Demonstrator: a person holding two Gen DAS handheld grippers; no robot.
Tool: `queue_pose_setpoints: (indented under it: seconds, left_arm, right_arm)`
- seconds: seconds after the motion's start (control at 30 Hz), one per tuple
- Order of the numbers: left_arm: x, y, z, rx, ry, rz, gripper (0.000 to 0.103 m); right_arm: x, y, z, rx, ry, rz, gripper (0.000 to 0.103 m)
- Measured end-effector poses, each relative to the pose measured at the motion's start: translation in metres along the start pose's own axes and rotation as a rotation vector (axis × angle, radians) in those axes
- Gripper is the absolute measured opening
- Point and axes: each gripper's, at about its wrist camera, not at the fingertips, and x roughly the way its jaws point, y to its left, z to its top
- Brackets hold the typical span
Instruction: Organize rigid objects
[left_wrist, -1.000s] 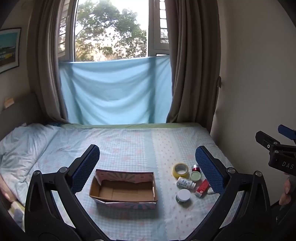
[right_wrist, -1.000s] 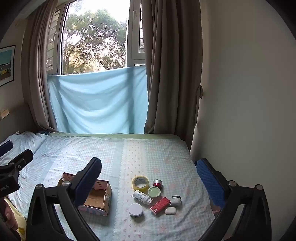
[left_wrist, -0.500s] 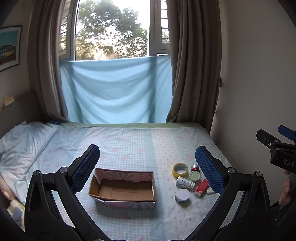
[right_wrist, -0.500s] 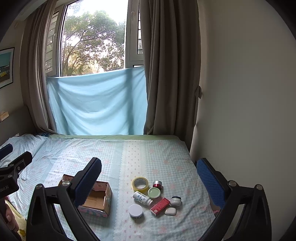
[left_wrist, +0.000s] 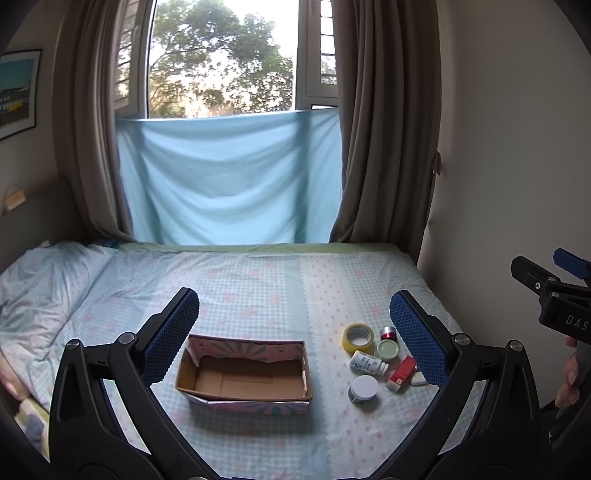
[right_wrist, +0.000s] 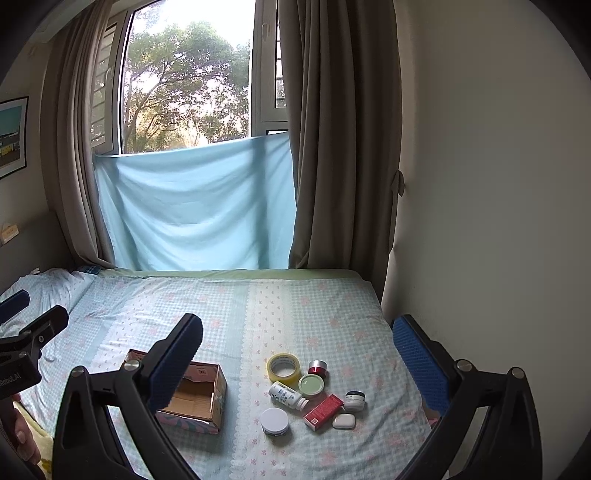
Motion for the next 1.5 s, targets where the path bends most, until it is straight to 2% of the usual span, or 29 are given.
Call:
queue_pose_setpoints:
  seconds: [1.5]
  left_arm:
    - [-0.0022,0.0062,-0.003,-0.01,-0.012,-0.002,0.103]
  right_arm:
    - [-0.0009,0.0026,-0.0026,0.01,-0.005,-0.003,0.103]
